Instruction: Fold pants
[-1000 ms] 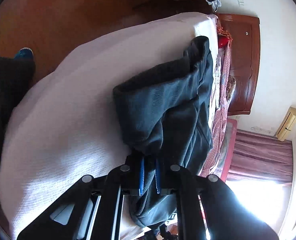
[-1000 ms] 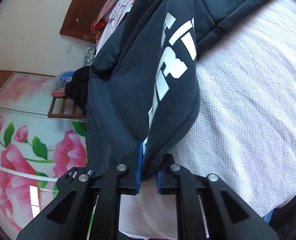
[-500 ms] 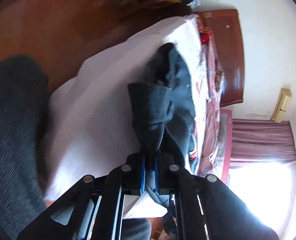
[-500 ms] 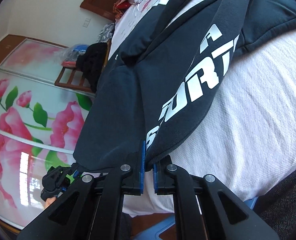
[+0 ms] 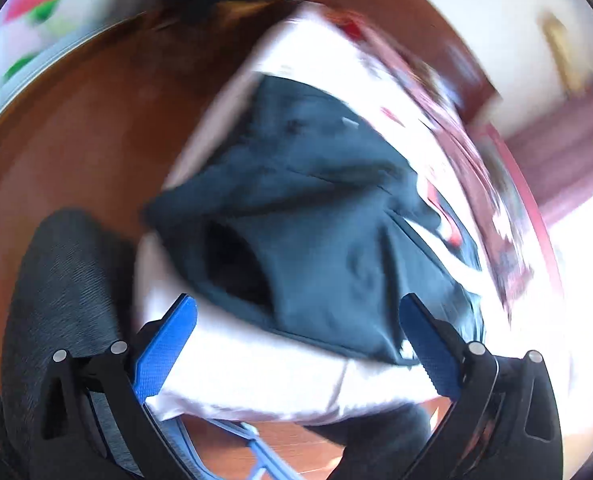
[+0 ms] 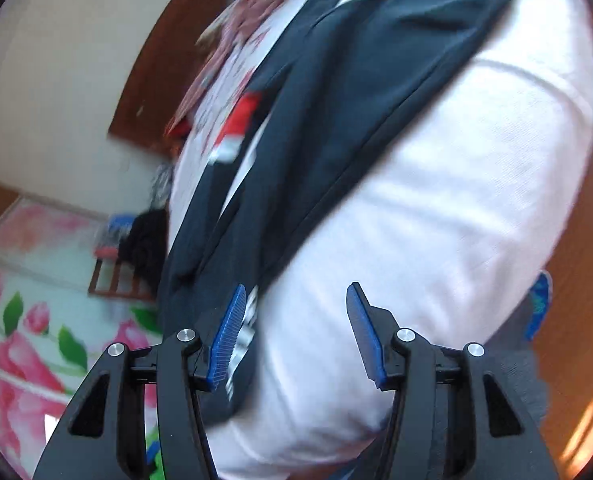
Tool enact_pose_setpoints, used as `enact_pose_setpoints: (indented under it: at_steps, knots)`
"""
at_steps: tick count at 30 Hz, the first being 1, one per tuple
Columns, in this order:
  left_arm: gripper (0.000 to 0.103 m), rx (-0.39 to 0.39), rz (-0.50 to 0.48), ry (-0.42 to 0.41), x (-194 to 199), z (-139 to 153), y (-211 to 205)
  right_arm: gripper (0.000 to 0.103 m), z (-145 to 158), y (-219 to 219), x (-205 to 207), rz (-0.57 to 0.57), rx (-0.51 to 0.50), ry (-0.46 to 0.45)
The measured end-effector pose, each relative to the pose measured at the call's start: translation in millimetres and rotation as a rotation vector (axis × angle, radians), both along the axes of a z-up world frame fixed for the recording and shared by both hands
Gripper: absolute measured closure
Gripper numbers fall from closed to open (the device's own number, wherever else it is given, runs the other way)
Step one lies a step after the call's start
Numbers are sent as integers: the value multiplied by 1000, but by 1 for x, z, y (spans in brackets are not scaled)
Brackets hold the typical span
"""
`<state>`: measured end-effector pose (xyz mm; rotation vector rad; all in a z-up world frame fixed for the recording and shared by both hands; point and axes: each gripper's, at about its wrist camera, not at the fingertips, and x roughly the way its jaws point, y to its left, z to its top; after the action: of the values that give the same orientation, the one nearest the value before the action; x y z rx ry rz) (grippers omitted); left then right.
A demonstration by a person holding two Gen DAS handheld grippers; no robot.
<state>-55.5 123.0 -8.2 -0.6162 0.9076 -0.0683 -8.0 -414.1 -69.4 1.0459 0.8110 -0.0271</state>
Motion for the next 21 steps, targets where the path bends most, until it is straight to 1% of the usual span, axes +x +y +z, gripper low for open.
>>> enact_pose_setpoints:
  at_steps: [1, 3, 4, 6, 7, 9, 10, 12, 13, 15, 16, 17, 18, 19, 21]
  knots:
    - [2, 28, -62, -18, 6, 4, -10, 51, 0, -27, -4, -101, -15, 13]
    - [2, 68, -155, -26, 0, 8, -35, 51, 1, -73, -5, -235, -44, 22]
    - [2, 76, -199, -16, 3, 9, -46, 51, 2, -90, -2, -282, -67, 33]
    - [2, 70, -270, 10, 4, 6, -62, 51, 9, -115, 8, -326, -136, 46]
    - [2, 79, -286, 23, 4, 9, -68, 51, 11, -125, 12, -341, -164, 48]
    - [2, 97, -303, 38, -3, 7, -74, 51, 9, -142, 22, -368, -174, 65]
    - [2, 97, -300, 43, -12, 11, -76, 51, 7, -146, 27, -386, -181, 86]
    - [2, 93, -279, 55, -18, 10, -87, 51, 2, -152, 37, -386, -193, 113]
    - [2, 84, -272, 67, -19, 10, -85, 51, 1, -151, 41, -388, -212, 135]
    - [2, 75, -261, 96, -16, 6, -90, 51, 2, -149, 47, -370, -276, 140]
    - [2, 74, -259, 110, -6, 1, -92, 57, 5, -145, 51, -349, -326, 148]
    - [2, 73, -259, 122, 3, -3, -95, 68, 8, -142, 56, -319, -385, 152]
    - [2, 72, -261, 132, 6, -5, -96, 87, 11, -136, 66, -275, -461, 182]
    - [2, 74, -265, 143, 8, -6, -98, 95, 14, -130, 72, -228, -527, 192]
    - [2, 73, -271, 166, 13, -11, -100, 96, 26, -120, 80, -163, -635, 176]
